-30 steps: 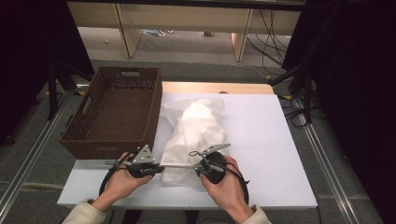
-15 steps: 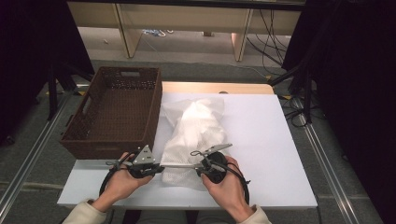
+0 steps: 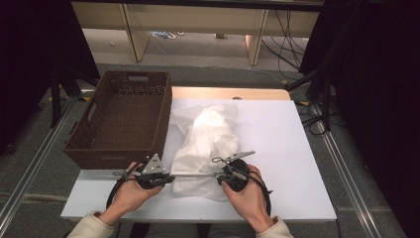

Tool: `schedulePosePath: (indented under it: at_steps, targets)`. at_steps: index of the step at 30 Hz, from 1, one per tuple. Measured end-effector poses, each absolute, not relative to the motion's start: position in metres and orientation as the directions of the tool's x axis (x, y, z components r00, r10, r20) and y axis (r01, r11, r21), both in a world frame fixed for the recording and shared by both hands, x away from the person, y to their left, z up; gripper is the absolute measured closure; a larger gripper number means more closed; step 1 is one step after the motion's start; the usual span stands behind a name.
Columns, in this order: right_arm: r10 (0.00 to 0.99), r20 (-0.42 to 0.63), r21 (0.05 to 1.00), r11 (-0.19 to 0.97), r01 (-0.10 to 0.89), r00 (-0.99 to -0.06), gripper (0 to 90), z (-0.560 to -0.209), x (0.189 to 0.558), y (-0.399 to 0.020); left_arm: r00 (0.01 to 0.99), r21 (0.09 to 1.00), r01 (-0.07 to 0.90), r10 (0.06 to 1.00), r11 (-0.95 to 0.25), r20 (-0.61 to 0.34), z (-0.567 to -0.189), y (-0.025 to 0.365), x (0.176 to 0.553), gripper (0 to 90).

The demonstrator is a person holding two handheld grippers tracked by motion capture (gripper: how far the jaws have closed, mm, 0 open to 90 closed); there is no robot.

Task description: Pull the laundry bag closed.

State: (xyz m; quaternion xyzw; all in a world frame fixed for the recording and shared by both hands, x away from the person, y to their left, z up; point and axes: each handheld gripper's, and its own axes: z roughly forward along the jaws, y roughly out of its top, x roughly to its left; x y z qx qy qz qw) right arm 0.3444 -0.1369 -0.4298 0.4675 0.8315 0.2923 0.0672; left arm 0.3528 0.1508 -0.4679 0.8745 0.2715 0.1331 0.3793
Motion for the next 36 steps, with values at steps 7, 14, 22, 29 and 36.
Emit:
schedulePosePath:
  at_steps: [7,14,22,29,36]
  targets:
    - [0.821,0.167,0.543,0.385,0.746,-0.545,87.0,-0.428,0.344,-0.152,0.808,0.734,0.396,0.589,-0.551,0.006,-0.469,0.151,0.353,86.6]
    - [0.823,0.17,0.549,0.377,0.746,-0.541,87.0,-0.428,0.344,-0.151,0.813,0.731,0.377,0.581,-0.568,0.033,-0.467,0.152,0.353,86.6]
    - [0.831,0.17,0.54,0.371,0.755,-0.53,87.0,-0.427,0.343,-0.157,0.804,0.741,0.402,0.595,-0.538,-0.005,-0.468,0.152,0.352,86.6]
    - [0.838,0.154,0.538,0.373,0.756,-0.523,87.0,-0.424,0.34,-0.163,0.801,0.741,0.403,0.599,-0.537,-0.002,-0.468,0.154,0.353,86.6]
    - [0.848,0.148,0.541,0.361,0.76,-0.509,87.0,-0.423,0.339,-0.171,0.797,0.743,0.406,0.604,-0.532,-0.003,-0.467,0.155,0.353,86.6]
